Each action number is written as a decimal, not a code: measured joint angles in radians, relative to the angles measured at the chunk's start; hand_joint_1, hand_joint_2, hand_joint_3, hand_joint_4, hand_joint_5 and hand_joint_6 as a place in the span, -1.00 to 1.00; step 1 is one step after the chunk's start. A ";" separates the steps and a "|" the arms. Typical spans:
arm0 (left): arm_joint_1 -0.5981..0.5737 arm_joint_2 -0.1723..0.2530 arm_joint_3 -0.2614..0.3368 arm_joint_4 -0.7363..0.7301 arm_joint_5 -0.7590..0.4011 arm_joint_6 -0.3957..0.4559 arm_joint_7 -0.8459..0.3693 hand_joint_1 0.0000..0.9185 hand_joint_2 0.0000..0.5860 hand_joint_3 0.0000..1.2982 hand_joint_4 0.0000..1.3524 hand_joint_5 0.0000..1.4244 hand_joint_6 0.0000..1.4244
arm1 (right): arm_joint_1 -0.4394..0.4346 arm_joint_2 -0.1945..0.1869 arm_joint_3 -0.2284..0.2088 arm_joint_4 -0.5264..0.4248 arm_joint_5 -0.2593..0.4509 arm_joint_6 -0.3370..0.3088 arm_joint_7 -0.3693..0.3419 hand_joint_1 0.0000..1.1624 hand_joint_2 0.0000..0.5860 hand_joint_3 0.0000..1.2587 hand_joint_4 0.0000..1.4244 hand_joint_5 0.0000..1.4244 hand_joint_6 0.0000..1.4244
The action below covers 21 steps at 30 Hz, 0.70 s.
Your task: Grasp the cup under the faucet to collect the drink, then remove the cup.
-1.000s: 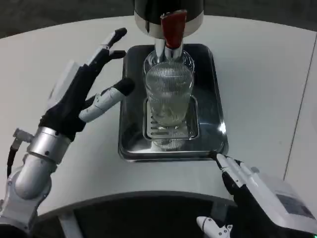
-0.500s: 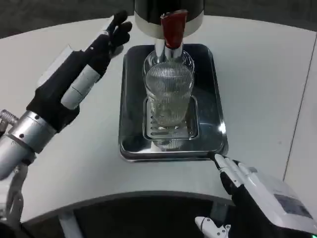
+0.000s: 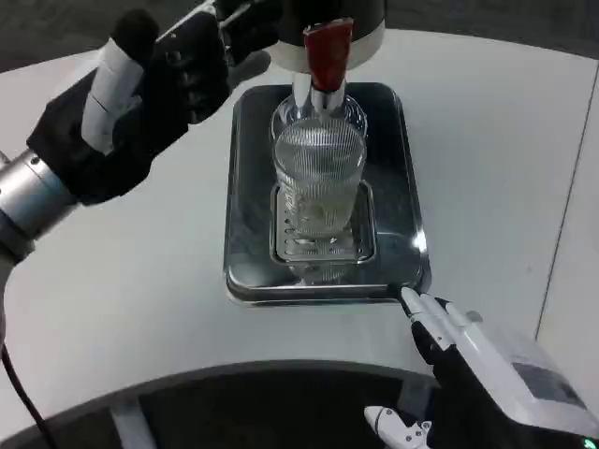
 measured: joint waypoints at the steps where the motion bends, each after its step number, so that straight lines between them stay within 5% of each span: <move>1: -0.007 0.001 0.009 -0.003 -0.014 0.019 -0.006 -1.00 -0.88 -0.99 -1.00 -1.00 -1.00 | 0.000 0.000 0.000 0.001 -0.001 0.000 0.000 -0.42 0.33 -1.00 -1.00 -1.00 -1.00; 13: -0.142 0.011 0.049 0.090 -0.054 0.166 -0.112 -1.00 -0.87 -0.98 -1.00 -1.00 -0.98 | -0.012 0.003 0.004 0.006 -0.007 0.000 0.000 -0.42 0.33 -1.00 -1.00 -1.00 -1.00; 21: -0.261 -0.001 0.034 0.266 -0.038 0.168 -0.201 -1.00 -0.87 -0.97 -1.00 -1.00 -0.97 | -0.011 0.005 0.014 0.006 -0.011 0.001 0.000 -0.42 0.33 -1.00 -1.00 -1.00 -1.00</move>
